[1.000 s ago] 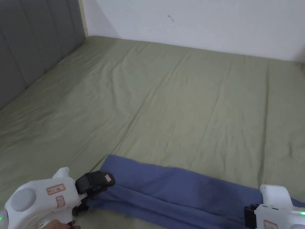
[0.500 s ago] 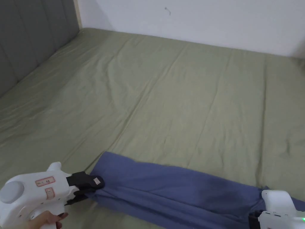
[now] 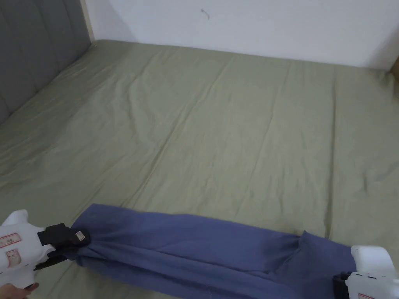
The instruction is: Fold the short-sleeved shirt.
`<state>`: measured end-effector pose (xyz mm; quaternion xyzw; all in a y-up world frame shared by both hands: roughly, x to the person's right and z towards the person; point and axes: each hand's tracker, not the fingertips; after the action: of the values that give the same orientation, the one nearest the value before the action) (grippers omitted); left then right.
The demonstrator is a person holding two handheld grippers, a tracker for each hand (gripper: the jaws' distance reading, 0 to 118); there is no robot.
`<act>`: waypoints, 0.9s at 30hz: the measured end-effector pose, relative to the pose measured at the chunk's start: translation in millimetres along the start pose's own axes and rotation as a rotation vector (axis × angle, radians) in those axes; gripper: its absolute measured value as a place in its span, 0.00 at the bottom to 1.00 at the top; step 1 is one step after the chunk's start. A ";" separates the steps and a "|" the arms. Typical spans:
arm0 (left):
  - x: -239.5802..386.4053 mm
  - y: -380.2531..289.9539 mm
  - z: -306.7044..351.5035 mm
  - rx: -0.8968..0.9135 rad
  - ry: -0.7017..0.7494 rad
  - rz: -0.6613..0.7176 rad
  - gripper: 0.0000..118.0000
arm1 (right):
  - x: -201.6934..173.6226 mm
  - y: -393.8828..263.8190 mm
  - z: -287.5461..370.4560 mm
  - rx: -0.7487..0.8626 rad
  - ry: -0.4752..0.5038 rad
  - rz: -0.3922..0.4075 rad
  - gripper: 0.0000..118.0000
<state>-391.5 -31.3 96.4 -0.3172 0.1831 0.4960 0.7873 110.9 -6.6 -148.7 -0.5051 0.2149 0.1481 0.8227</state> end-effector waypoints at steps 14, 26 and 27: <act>250.8 -121.4 -55.8 -0.081 -0.155 -0.922 0.08 | 38.2 -15.2 9.9 0.030 0.015 -0.143 0.00; 242.5 -208.6 -117.5 -0.312 -0.147 -1.017 0.84 | 76.6 -36.1 16.3 0.050 0.020 -0.281 0.00; 241.9 -200.4 -109.8 -0.300 -0.169 -0.967 0.85 | 76.7 -35.6 15.7 0.049 0.021 -0.281 0.00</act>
<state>-102.2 -6.7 -66.2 -0.4337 -0.1221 0.1197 0.8847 196.8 -6.4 -153.7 -0.5114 0.1544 0.0210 0.8451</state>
